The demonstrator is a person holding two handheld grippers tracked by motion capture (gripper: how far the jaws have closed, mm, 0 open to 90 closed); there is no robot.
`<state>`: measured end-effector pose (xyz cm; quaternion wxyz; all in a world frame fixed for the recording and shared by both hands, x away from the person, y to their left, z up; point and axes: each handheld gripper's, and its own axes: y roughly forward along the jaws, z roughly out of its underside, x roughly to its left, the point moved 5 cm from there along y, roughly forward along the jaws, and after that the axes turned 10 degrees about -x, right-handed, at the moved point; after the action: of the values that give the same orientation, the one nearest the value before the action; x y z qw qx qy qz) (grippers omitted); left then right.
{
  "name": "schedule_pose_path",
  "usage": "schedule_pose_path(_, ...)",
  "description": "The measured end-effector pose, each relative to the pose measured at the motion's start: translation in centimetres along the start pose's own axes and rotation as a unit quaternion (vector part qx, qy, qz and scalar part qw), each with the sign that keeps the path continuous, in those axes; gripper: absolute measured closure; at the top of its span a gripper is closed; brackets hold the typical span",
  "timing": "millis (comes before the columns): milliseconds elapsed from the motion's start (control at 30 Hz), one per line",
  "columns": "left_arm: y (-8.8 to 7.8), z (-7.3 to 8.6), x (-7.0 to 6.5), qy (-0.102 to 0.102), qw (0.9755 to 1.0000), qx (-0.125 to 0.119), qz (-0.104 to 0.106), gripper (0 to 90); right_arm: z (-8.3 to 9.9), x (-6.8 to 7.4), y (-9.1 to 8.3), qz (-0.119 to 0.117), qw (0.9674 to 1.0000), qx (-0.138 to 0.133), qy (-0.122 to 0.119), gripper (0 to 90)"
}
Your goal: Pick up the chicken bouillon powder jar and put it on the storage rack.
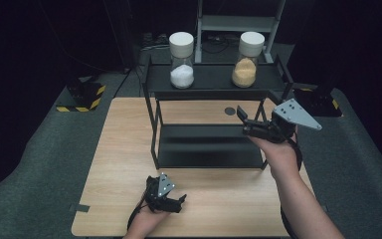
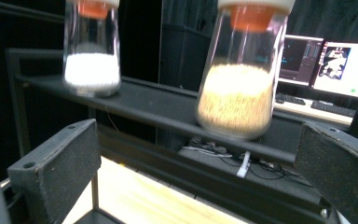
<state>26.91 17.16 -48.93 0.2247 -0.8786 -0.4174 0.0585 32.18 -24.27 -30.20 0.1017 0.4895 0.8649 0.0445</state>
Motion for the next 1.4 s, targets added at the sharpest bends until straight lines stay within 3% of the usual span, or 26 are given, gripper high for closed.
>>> schedule_pose_path(467,0.1,-0.1,-0.3,0.009,0.9999,0.005,-0.004,1.4,4.9,0.4,-2.6,-0.009,0.999,0.044,0.007,0.0)
schedule_pose_path(733,0.1,-0.1,-0.3,0.01,0.9999,0.005,-0.004,1.4,8.0,0.7,-4.0,-0.012,0.9968,0.078,0.012,0.0)
schedule_pose_path(933,0.1,-0.1,-0.4,0.014,0.9999,0.006,-0.005,1.4,10.7,0.8,-5.3,-0.013,0.9938,0.108,0.021,0.0)
schedule_pose_path(1233,0.2,-0.2,-0.6,0.02,0.9997,0.008,-0.007,1.4,14.6,0.8,-7.3,-0.01,0.9866,0.16,0.031,0.0)
schedule_pose_path(1400,0.2,-0.2,-0.8,0.025,0.9996,0.008,-0.009,1.4,16.3,1.0,-8.3,-0.008,0.9822,0.186,0.023,0.0)
